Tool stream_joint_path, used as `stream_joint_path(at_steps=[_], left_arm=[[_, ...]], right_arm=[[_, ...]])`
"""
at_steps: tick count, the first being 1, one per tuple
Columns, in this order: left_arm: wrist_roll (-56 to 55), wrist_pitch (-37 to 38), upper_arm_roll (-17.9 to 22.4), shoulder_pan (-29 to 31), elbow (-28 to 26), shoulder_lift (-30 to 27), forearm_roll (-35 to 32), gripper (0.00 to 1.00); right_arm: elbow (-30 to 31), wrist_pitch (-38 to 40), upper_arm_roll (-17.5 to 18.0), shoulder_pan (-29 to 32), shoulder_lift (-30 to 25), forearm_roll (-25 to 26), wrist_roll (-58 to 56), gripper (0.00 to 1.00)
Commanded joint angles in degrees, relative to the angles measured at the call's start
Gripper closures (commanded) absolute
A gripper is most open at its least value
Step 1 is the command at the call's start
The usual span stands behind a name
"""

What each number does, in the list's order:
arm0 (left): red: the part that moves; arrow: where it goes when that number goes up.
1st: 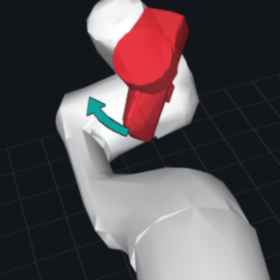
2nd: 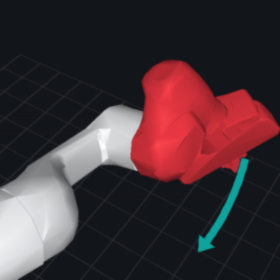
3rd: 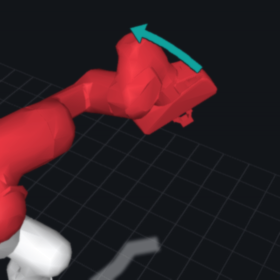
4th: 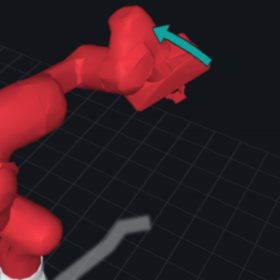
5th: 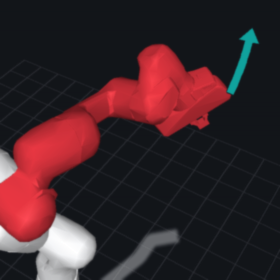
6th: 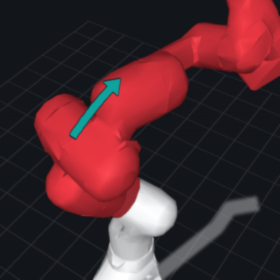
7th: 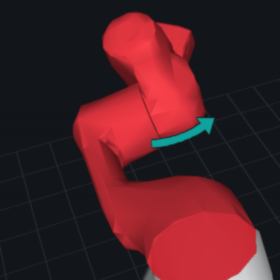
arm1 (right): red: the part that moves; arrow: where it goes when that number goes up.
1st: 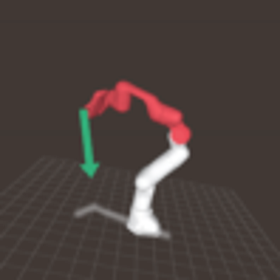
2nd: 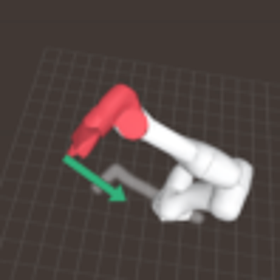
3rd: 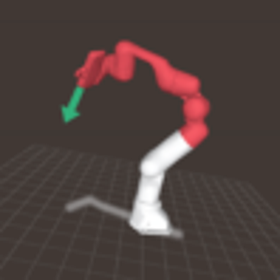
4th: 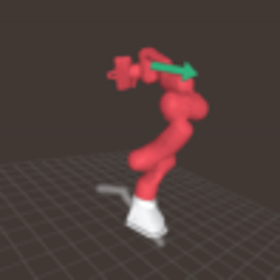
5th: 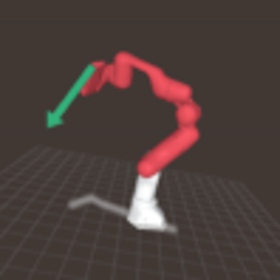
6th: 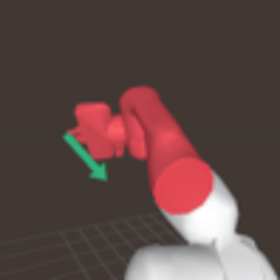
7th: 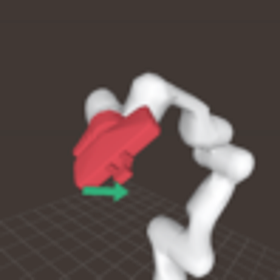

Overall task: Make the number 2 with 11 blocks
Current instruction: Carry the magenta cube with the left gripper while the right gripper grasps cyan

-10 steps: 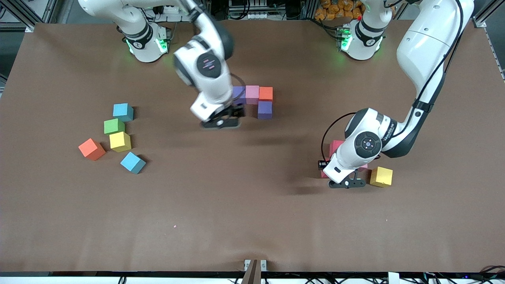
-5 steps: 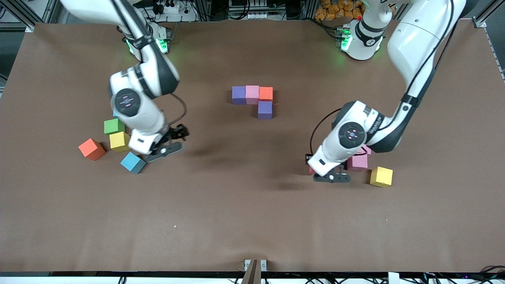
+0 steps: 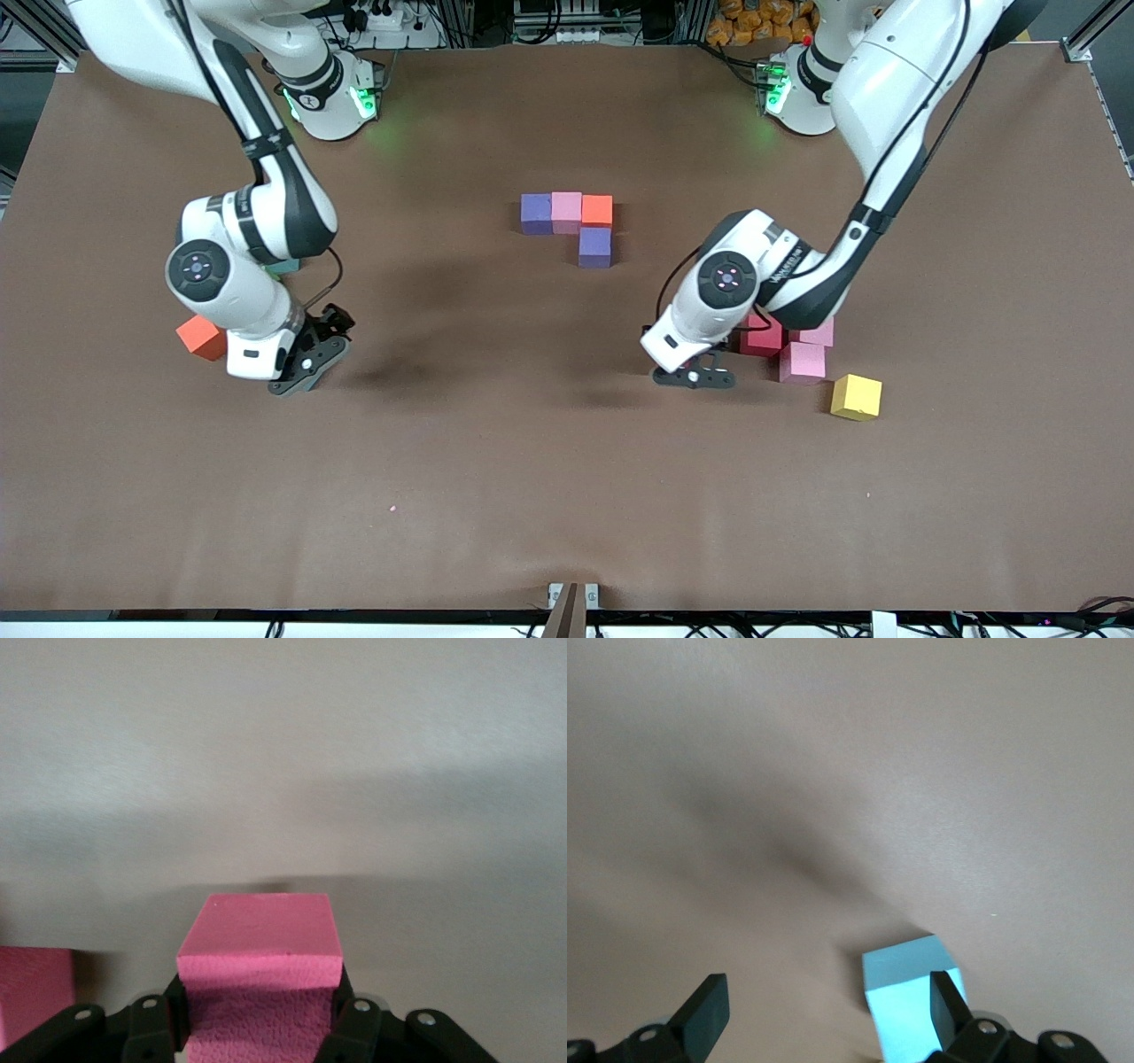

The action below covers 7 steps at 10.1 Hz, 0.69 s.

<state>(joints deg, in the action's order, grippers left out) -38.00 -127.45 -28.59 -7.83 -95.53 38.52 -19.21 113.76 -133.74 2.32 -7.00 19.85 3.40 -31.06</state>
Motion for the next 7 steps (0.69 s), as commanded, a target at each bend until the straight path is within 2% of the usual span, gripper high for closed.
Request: stream_joint_path(at_steps=[1,4,7], left_arm=[[-0.9,1.1,0.2,-2.4,1.7,0.8,0.4,0.77],[-6.8,1.2,0.1,-3.4,0.9,0.6,2.5,0.75],[-12.5,1.1,-0.6,-4.6,0.2,0.5,3.4,0.74]], right_arm=[[0.1,-1.2,1.1,4.3,1.1,0.4,-9.2,0.0],[-0.1,-2.3,1.1,7.3,4.1,0.3,-14.3,0.0],[-0.3,-2.4,1.2,8.8,4.8,-0.2,-18.1,0.0]])
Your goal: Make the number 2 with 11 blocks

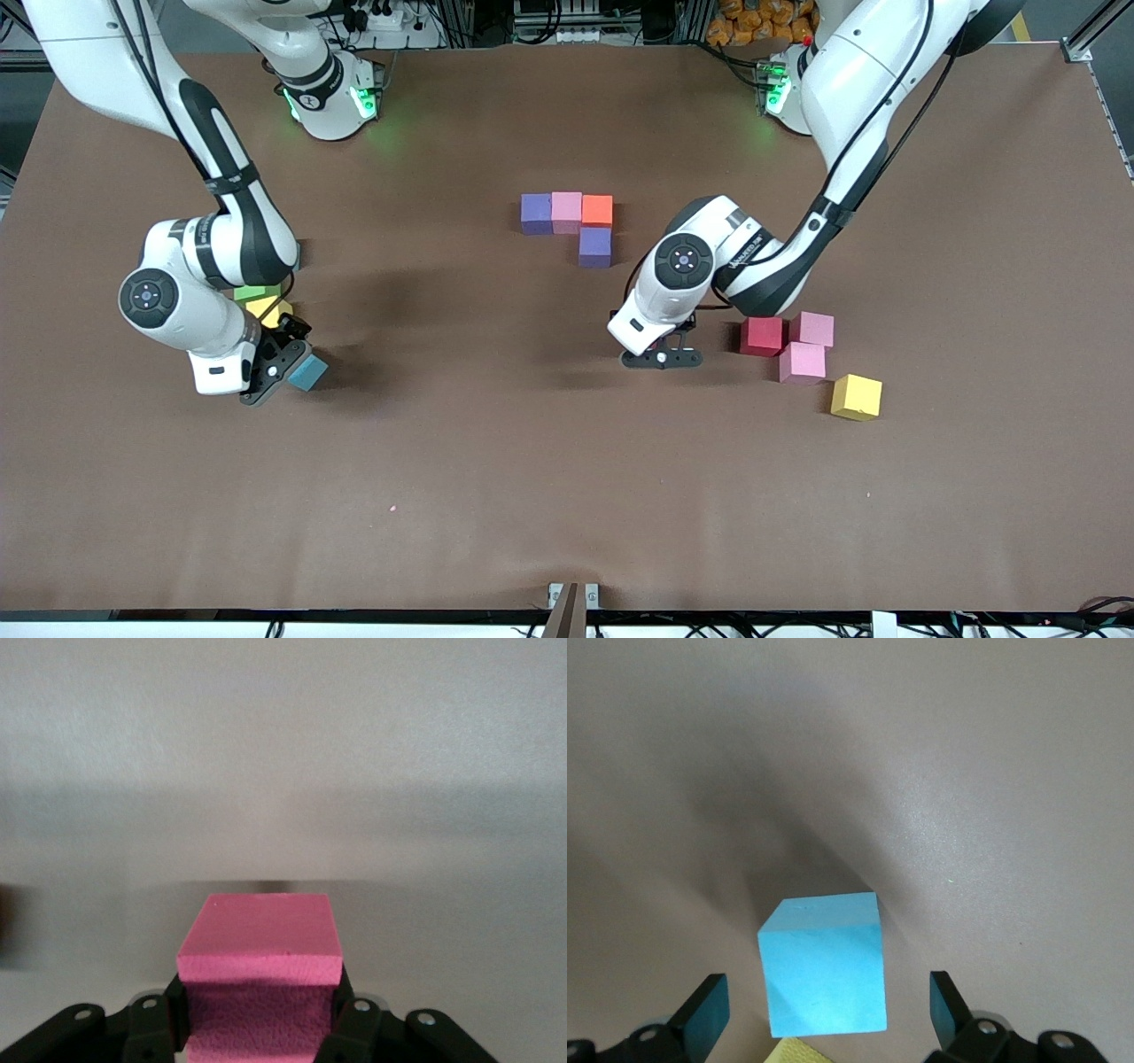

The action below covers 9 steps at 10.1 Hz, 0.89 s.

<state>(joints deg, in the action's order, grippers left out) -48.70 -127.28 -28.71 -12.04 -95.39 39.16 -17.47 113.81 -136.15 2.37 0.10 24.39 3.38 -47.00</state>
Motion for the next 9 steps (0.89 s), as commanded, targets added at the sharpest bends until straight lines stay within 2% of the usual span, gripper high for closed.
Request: stream_joint_path(at_steps=[1,2,3,9], left_arm=[[-2.0,0.9,-0.6,-0.6,-0.1,-0.1,2.7,0.74],[-2.9,0.8,-0.7,-0.8,-0.7,-0.2,3.2,0.74],[-3.9,0.5,-1.3,-1.1,-1.2,-0.3,3.3,0.74],[-5.1,-4.8,-3.7,-1.6,-5.9,-0.7,3.3,0.72]], right_arm=[[-0.4,-0.1,1.1,2.4,0.9,-2.4,-4.4,0.0],[-1.4,-0.1,1.1,3.1,2.2,-5.2,-8.6,0.0],[-2.2,-0.1,1.0,3.3,2.8,-5.7,-11.7,0.0],[-0.9,-0.1,1.2,2.6,3.7,-9.6,-12.2,0.0]])
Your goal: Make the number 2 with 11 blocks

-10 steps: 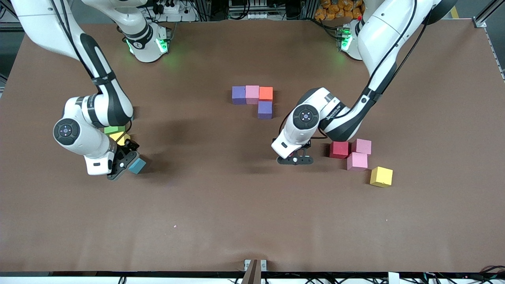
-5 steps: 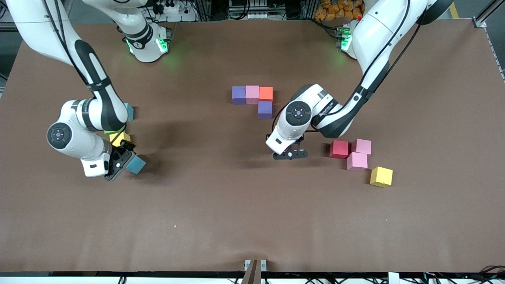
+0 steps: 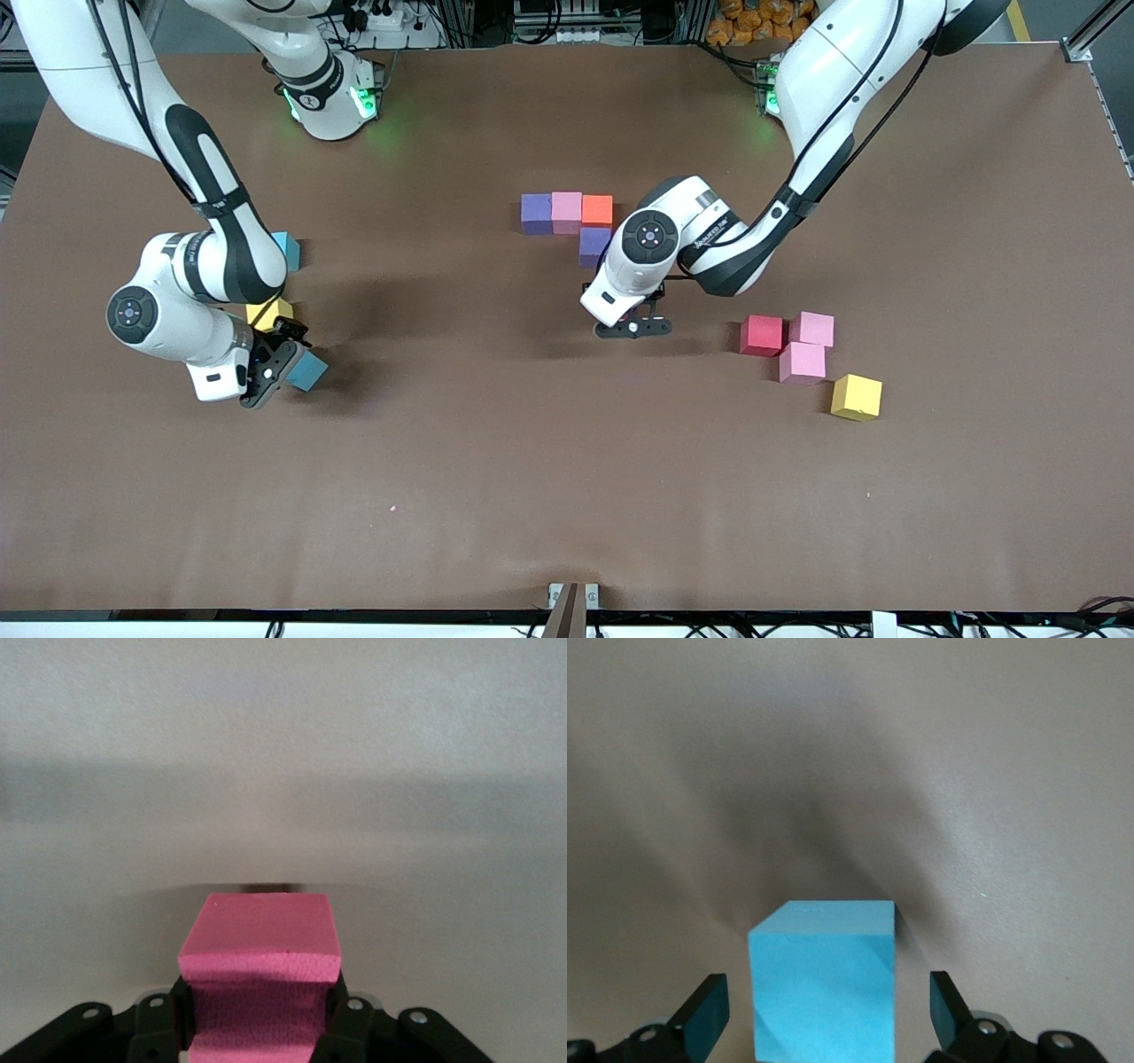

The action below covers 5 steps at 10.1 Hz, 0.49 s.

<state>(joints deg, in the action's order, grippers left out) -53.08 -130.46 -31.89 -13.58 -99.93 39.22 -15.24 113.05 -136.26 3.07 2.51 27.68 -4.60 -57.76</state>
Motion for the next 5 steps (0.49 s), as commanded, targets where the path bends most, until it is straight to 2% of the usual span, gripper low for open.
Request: stream_joint_path(at_steps=[1,5], left_arm=[[-0.7,-1.8,-0.6,-0.6,-1.9,-0.7,1.1,0.71],[-0.9,-1.8,-0.6,-2.4,-2.9,-0.8,1.0,0.68]], right_arm=[[-0.1,-0.4,0.4,-0.7,0.4,-1.5,-1.6,0.0],[1.0,-6.8,0.2,-1.0,2.8,-1.0,-2.0,0.0]])
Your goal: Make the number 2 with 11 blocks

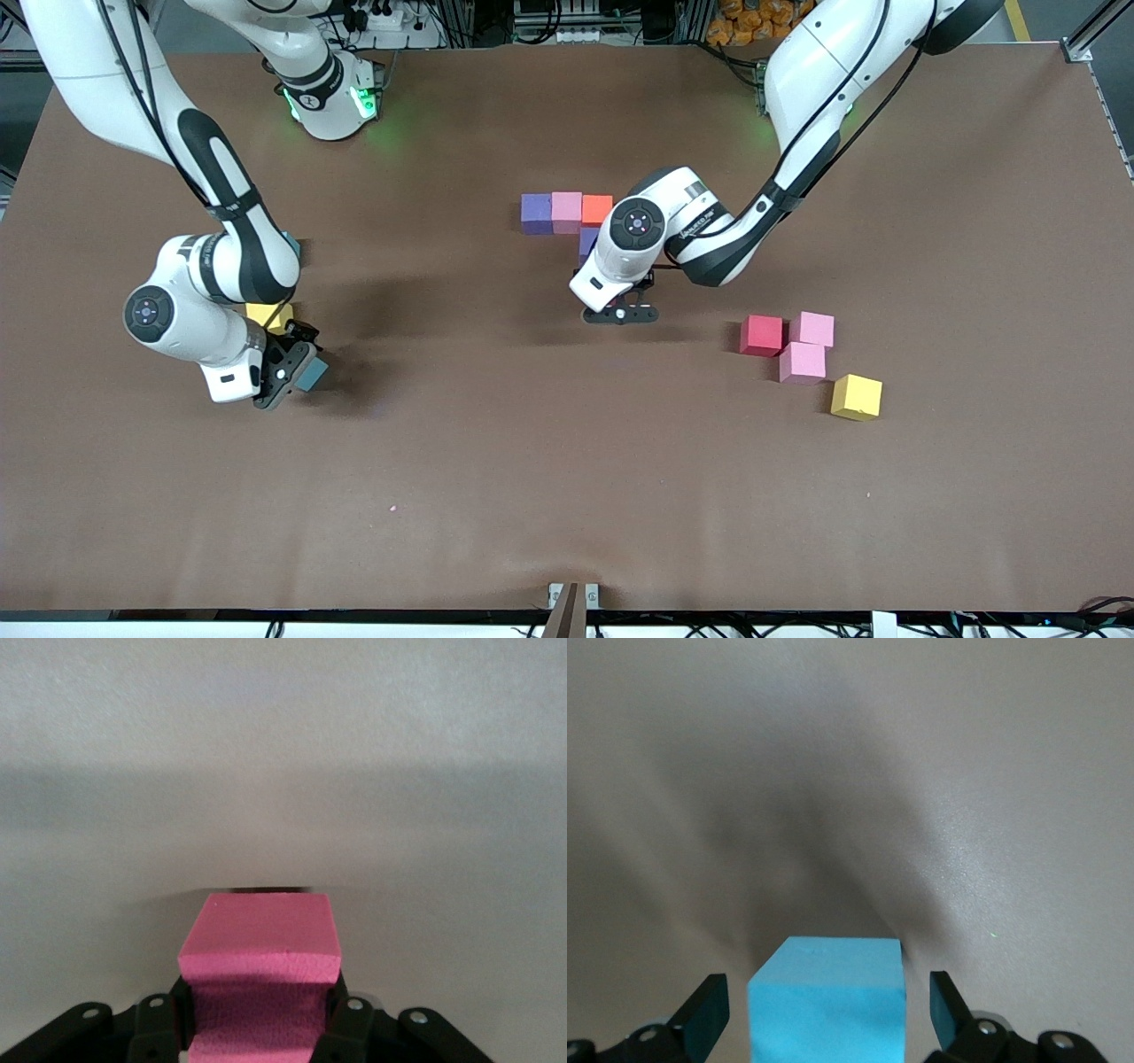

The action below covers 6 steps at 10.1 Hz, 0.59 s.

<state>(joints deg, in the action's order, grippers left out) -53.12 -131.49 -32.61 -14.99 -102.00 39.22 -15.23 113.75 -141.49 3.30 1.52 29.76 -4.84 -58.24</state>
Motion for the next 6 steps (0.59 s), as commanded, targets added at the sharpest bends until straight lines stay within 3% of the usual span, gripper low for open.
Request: stream_joint_path(at_steps=[1,6], left_arm=[[-0.8,-0.8,0.1,-1.3,-0.8,-0.8,0.8,0.67],[-0.8,-0.8,0.3,-3.4,-0.6,-0.1,0.5,0.67]], right_arm=[[0.3,-1.6,-0.1,0.0,0.8,-0.7,-1.6,0.0],[0.9,-1.1,-0.2,0.1,0.8,-0.7,-1.5,0.0]])
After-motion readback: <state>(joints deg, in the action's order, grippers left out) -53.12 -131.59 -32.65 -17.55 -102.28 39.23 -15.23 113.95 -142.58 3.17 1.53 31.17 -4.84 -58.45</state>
